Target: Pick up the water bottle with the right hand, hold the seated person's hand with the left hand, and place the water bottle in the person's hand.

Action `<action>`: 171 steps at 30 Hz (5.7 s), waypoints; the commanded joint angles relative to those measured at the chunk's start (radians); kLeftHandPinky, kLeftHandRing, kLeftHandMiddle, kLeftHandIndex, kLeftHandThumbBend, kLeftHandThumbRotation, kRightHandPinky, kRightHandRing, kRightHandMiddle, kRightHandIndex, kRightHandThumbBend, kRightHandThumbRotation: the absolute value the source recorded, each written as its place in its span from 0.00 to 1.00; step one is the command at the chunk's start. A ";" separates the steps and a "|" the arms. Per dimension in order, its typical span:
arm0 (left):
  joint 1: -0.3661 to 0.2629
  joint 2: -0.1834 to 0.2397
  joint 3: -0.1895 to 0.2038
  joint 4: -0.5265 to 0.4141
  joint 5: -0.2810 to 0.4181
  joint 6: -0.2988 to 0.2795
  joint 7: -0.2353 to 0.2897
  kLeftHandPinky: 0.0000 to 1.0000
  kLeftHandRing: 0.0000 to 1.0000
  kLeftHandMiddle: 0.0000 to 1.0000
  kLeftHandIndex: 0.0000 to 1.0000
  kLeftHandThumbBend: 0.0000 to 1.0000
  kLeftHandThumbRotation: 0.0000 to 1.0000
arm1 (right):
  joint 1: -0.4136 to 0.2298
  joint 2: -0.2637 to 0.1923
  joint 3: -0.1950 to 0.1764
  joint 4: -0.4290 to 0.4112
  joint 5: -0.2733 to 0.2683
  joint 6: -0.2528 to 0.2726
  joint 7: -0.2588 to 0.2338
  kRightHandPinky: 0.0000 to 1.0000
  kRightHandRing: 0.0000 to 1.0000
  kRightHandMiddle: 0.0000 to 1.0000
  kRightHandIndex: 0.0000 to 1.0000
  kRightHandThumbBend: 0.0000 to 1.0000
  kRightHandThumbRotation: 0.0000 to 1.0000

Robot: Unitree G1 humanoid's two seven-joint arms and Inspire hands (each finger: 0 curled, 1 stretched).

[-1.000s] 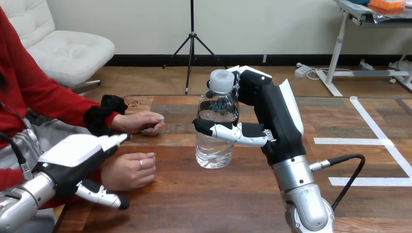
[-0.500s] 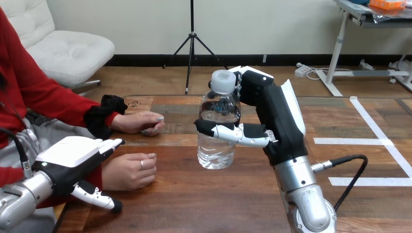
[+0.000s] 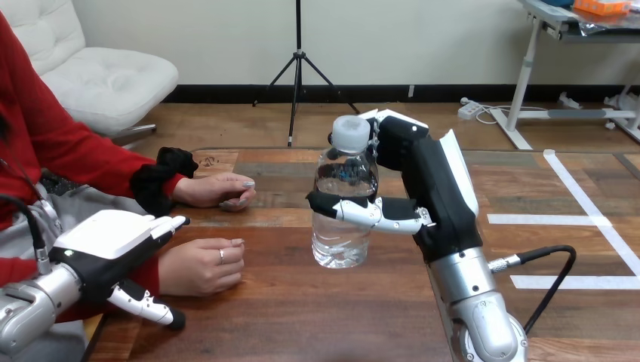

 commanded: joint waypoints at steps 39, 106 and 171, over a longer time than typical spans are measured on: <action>-0.152 -0.029 -0.144 0.151 0.080 0.202 0.173 0.84 0.89 0.92 0.96 1.00 0.51 | -0.007 0.001 -0.020 -0.158 -0.001 0.041 -0.018 0.30 0.36 0.51 0.53 0.84 0.00; -0.148 -0.091 -0.108 0.176 -0.079 0.157 0.070 0.38 0.40 0.44 0.47 0.80 0.23 | 0.009 -0.001 -0.021 -0.207 -0.015 0.075 -0.026 0.30 0.36 0.51 0.53 0.83 0.00; -0.158 -0.160 -0.096 0.123 -0.153 -0.015 0.151 0.22 0.29 0.36 0.37 0.68 0.11 | -0.094 0.028 -0.006 -0.016 -0.031 0.005 -0.044 0.31 0.36 0.51 0.52 0.84 0.00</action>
